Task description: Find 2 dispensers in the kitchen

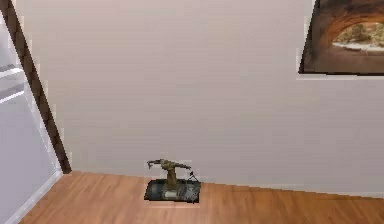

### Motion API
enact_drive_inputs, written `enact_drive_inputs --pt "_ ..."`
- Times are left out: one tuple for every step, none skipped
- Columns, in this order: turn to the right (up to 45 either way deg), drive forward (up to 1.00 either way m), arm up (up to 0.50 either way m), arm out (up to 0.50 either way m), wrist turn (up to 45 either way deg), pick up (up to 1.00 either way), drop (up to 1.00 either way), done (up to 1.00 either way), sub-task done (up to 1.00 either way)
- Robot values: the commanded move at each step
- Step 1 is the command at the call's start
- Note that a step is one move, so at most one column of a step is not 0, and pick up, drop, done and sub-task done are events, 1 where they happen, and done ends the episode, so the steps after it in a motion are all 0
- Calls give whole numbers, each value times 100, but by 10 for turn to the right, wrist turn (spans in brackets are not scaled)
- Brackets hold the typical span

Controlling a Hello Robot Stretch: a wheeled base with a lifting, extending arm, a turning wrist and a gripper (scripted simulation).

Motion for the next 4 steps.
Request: enact_drive_inputs --pt "0 10 0 0 0 0 0 0 0" --pt "-450 0 0 0 0 0 0 0 0" --pt "-450 0 0 0 0 0 0 0 0" --pt "-30 0 0 0 0 0 0 0 0"
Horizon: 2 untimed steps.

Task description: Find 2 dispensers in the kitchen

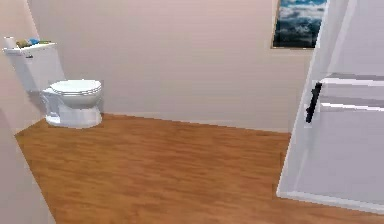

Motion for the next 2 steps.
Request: enact_drive_inputs --pt "0 100 0 0 0 0 0 0 0" --pt "-180 0 0 0 0 0 0 0 0"
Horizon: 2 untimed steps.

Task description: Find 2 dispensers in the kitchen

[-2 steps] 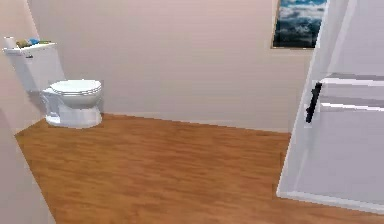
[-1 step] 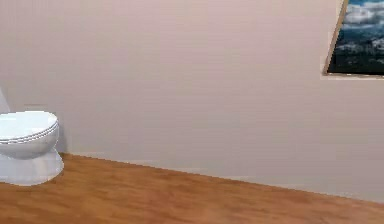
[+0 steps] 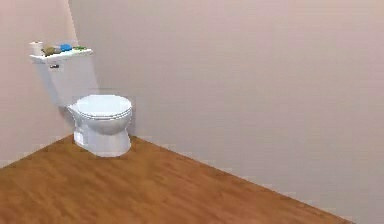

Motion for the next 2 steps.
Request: enact_drive_inputs --pt "0 5 0 0 0 0 0 0 0" --pt "450 0 0 0 0 0 0 0 0"
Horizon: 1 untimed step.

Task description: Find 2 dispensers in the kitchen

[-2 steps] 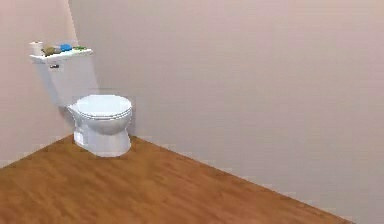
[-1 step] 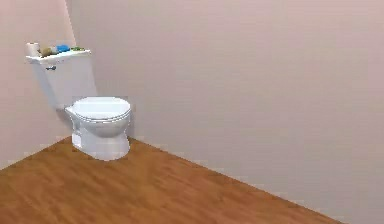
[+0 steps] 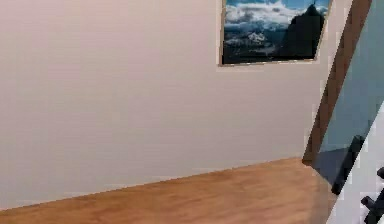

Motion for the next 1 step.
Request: enact_drive_inputs --pt "240 0 0 0 0 0 0 0 0"
